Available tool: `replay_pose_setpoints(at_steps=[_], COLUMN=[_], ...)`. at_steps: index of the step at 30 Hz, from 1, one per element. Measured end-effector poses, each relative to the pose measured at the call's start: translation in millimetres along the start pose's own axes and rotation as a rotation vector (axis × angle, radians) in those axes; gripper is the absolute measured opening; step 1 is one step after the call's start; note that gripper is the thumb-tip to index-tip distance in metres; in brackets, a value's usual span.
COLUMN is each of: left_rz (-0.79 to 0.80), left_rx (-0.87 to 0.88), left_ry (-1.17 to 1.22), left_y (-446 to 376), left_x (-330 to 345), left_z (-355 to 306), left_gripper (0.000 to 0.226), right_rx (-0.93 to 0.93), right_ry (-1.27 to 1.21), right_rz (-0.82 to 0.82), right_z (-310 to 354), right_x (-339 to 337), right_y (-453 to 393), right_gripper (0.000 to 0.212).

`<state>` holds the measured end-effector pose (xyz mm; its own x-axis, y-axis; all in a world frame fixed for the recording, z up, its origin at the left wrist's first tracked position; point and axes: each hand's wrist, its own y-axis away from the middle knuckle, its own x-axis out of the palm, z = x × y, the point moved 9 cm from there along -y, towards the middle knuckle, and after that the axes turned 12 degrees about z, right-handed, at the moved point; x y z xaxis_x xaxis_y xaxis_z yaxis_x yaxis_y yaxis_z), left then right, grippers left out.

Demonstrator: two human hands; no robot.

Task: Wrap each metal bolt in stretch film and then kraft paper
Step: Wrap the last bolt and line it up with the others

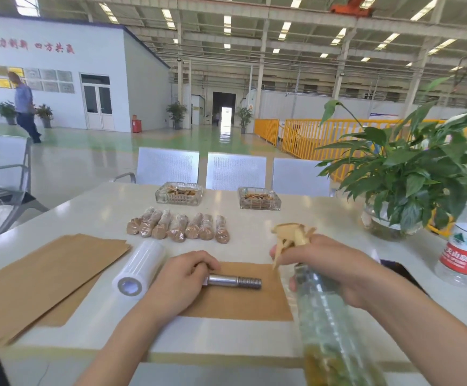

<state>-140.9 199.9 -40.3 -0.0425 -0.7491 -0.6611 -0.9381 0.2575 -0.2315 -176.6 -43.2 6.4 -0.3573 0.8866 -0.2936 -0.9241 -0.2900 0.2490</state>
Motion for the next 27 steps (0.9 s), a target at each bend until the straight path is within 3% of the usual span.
replay_pose_setpoints(at_steps=[2, 4, 9, 16, 24, 27], left_rz=[-0.041, -0.063, -0.07, -0.054, -0.063, -0.058], left_rx=[-0.039, -0.063, -0.056, -0.027, -0.016, -0.011], left_ry=[0.007, 0.011, -0.015, -0.065, -0.06, -0.062], left_y=[0, 1, 3, 5, 7, 5], left_x=[-3, -5, -4, -2, -3, -3], left_z=[4, 8, 7, 0, -3, -2], left_gripper=[0.039, 0.039, 0.035, 0.032, 0.031, 0.031], right_rx=[0.134, 0.201, 0.268, 0.29, 0.34, 0.286], right_ry=[0.056, 0.124, 0.345, 0.44, 0.503, 0.36], right_rz=[0.167, 0.213, 0.098, 0.113, 0.104, 0.061], right_z=[-10, -13, -15, -14, -4, -9], right_x=[41, 65, 74, 70, 92, 92], right_y=[5, 5, 1, 7, -3, 1], right_gripper=[0.024, 0.03, 0.026, 0.009, 0.012, 0.033])
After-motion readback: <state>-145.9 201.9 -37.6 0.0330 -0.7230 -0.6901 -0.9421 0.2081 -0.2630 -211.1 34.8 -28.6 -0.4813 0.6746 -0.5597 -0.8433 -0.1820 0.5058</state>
